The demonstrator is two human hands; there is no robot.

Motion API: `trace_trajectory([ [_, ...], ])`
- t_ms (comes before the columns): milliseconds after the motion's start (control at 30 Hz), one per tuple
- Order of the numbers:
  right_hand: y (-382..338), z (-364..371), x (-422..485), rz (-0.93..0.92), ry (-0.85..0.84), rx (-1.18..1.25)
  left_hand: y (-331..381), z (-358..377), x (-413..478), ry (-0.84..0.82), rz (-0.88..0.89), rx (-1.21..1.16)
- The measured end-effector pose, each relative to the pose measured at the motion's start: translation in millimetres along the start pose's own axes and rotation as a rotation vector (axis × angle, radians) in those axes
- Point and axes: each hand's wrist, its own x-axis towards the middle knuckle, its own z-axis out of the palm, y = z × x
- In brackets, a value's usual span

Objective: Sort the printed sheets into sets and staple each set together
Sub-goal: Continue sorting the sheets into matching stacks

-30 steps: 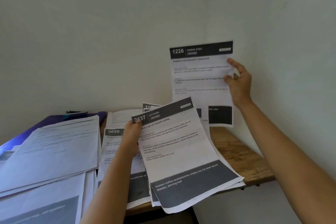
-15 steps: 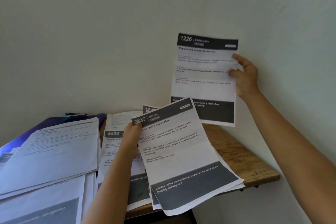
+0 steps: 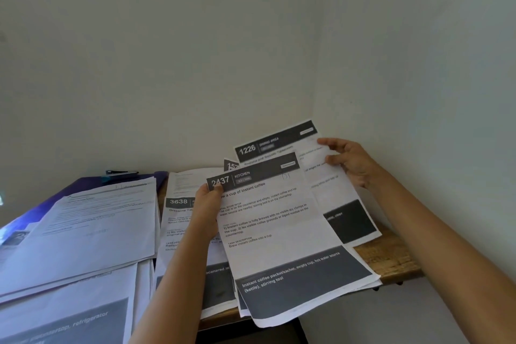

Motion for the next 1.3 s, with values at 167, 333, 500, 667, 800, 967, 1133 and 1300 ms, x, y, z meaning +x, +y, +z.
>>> trace_trajectory([
  [167, 34.7, 19.3, -9.3, 0.125, 0.184, 0.041, -0.9, 0.0, 1.6, -0.002, -0.027, 0.017],
  [333, 61.9, 34.9, -22.1, 0.222, 0.304, -0.013, -3.1, -0.9, 3.0, -0.031, -0.049, 0.002],
  [500, 73.1, 47.1, -28.0, 0.169, 0.326, -0.037, -4.9, -1.5, 2.8, -0.077, -0.071, 0.075],
  [667, 75.0, 46.7, -39.8, 0.199, 0.212, -0.1, -8.7, -1.4, 2.1, -0.086, -0.028, 0.145],
  [800, 73.5, 45.1, -42.1, 0.205, 0.17, -0.215, -10.1, 0.1, 3.2, -0.083, -0.019, 0.145],
  [967, 76.4, 45.1, -42.5, 0.095, 0.194, -0.409, -9.3, 2.0, 2.8, -0.08, -0.042, 0.116],
  [1133, 77.2, 42.7, -43.1, 0.04, 0.183, -0.542, -10.7, 1.1, 2.9, -0.078, -0.047, 0.151],
  [1300, 78.8, 38.3, -40.7, 0.034, 0.117, -0.541, -11.5, 1.3, 1.8, -0.07, -0.028, 0.15],
])
